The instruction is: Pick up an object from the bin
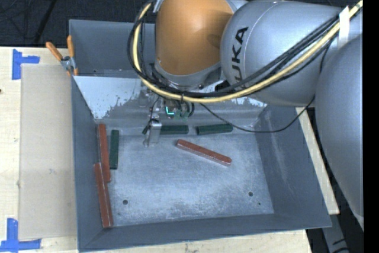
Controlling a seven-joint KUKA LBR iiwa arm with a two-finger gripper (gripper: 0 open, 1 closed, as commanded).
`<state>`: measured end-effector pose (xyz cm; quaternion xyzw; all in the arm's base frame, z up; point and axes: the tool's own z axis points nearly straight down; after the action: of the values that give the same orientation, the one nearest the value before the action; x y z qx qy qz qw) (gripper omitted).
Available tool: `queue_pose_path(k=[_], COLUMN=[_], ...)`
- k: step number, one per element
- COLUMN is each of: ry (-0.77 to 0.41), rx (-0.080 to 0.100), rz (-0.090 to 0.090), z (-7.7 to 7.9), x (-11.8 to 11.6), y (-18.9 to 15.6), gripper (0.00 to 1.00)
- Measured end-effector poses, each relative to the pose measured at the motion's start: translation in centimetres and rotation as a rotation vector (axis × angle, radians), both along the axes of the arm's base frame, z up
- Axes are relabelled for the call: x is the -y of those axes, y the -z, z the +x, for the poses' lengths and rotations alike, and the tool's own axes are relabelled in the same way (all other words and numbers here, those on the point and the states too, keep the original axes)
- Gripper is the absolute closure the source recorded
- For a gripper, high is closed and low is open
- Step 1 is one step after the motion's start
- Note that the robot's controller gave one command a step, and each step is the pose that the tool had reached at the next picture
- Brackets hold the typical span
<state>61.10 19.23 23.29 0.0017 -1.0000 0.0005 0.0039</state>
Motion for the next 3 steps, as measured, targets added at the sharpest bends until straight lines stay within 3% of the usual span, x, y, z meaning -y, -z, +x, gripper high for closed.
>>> queue_pose_path(k=[1,2,3], ry=[0.016,0.001,0.005], rx=[-0.002,0.009,0.003], rz=[-0.002,-0.011,-0.008], z=[-3.9,-0.9,-1.0], x=[3.7,-5.0,-4.8], y=[16.2,16.3,16.4], gripper=[0.00,0.00,1.00])
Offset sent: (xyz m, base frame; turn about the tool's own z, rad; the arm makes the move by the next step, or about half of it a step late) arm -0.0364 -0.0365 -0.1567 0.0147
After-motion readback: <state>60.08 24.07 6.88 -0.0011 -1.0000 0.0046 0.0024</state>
